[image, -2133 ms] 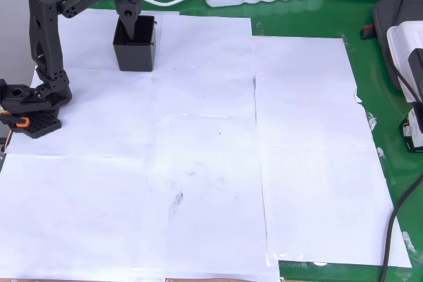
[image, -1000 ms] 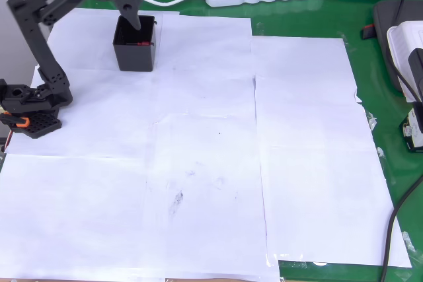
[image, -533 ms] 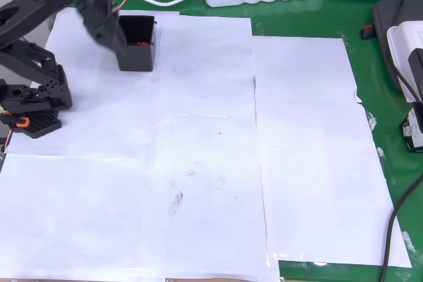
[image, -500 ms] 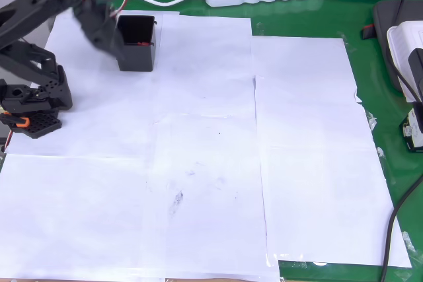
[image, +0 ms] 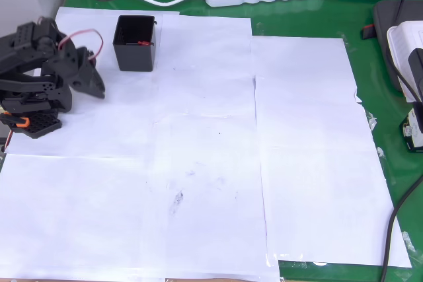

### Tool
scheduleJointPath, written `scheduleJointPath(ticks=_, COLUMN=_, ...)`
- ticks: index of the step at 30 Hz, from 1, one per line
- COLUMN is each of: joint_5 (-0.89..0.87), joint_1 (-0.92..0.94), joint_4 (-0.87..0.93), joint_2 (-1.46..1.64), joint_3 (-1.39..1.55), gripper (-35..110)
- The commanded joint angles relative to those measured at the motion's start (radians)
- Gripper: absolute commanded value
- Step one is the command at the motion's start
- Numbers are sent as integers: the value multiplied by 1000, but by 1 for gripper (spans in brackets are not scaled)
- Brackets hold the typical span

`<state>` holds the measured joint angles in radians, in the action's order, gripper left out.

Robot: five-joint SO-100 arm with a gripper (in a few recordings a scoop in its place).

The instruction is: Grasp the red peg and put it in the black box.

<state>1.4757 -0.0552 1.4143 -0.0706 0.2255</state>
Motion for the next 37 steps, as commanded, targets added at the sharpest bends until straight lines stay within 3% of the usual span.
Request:
scheduleJointPath(ticks=1, joint_5=12, joint_1=25, joint_4=-46, joint_2=-60, joint_3=-94, gripper=0)
scheduleJointPath(ticks=7, joint_5=40, joint_1=31, joint_4=81, joint_2=-104, joint_3=-120, gripper=0)
scheduleJointPath(ticks=37, joint_5=21, joint_1=60, joint_4=81, joint_2=-115, joint_3=-121, gripper=0)
